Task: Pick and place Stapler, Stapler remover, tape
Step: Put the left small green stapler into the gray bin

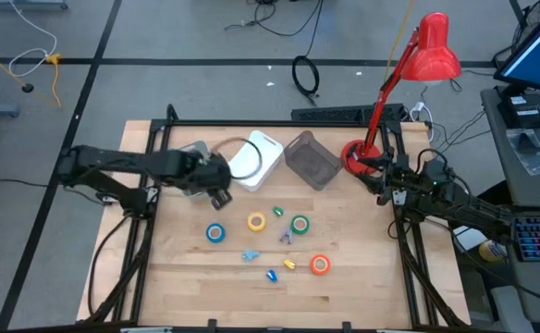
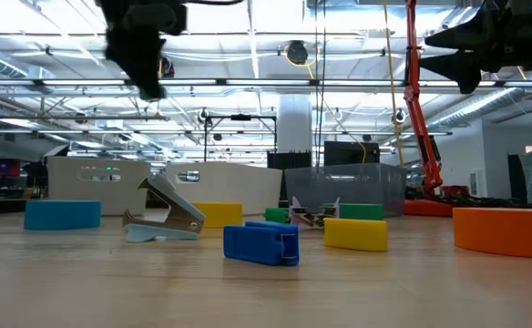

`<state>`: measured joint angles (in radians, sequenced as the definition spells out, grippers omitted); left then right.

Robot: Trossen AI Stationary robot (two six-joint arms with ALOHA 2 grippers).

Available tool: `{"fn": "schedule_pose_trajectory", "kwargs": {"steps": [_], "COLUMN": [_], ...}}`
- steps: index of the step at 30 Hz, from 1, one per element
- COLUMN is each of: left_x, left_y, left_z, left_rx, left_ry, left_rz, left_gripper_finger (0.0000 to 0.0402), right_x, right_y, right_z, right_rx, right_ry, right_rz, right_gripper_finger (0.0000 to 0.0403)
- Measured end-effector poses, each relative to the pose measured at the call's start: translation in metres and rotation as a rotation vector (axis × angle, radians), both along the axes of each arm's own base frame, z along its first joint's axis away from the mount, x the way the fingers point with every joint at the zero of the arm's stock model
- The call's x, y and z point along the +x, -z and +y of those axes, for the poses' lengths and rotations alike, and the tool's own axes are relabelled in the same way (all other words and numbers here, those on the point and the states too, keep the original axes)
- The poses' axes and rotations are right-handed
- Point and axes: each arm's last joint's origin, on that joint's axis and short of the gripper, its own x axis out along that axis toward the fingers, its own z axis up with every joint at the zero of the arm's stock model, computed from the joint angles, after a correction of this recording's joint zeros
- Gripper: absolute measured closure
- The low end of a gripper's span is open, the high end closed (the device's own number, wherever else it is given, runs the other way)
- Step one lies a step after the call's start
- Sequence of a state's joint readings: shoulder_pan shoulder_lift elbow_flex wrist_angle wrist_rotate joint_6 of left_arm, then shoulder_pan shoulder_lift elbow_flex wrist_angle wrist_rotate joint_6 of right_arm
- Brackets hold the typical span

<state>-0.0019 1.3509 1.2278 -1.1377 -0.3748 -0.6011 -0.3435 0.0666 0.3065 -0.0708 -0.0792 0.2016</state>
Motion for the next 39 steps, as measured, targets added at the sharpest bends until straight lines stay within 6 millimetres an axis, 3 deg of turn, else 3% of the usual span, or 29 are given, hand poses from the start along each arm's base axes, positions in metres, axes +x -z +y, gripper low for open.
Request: {"fn": "schedule_pose_trajectory", "kwargs": {"steps": [5, 9, 15, 23, 31, 39], "left_x": [-0.033, -0.044, -0.050, -0.060, -0.073, -0.070], "left_y": [-0.011, -0.012, 0.006, 0.038, 0.072, 0.084], "left_z": [0.021, 0.039, 0.069, 0.107, 0.118, 0.132], "left_rx": [0.094, 0.102, 0.115, 0.043, -0.033, -0.017], "left_ry": [-0.280, -0.370, -0.352, -0.333, -0.260, -0.299], "left_rz": [0.046, 0.103, 0.206, 0.216, 0.261, 0.172], "left_gripper_finger": [0.0341, 0.0339, 0.0331, 0.0336, 0.0334, 0.0330], "right_x": [0.000, 0.000, 0.000, 0.000, 0.000, 0.000], "right_y": [0.000, 0.001, 0.001, 0.001, 0.001, 0.001], "right_z": [0.000, 0.000, 0.000, 0.000, 0.000, 0.000], "right_rx": [0.001, 0.002, 0.003, 0.006, 0.007, 0.033], "right_ry": [-0.001, 0.000, -0.001, -0.001, 0.000, 0.000], "right_rz": [0.003, 0.007, 0.007, 0.007, 0.007, 0.001], "right_gripper_finger": [0.0161, 0.0161, 0.0161, 0.0161, 0.0161, 0.0161]}}
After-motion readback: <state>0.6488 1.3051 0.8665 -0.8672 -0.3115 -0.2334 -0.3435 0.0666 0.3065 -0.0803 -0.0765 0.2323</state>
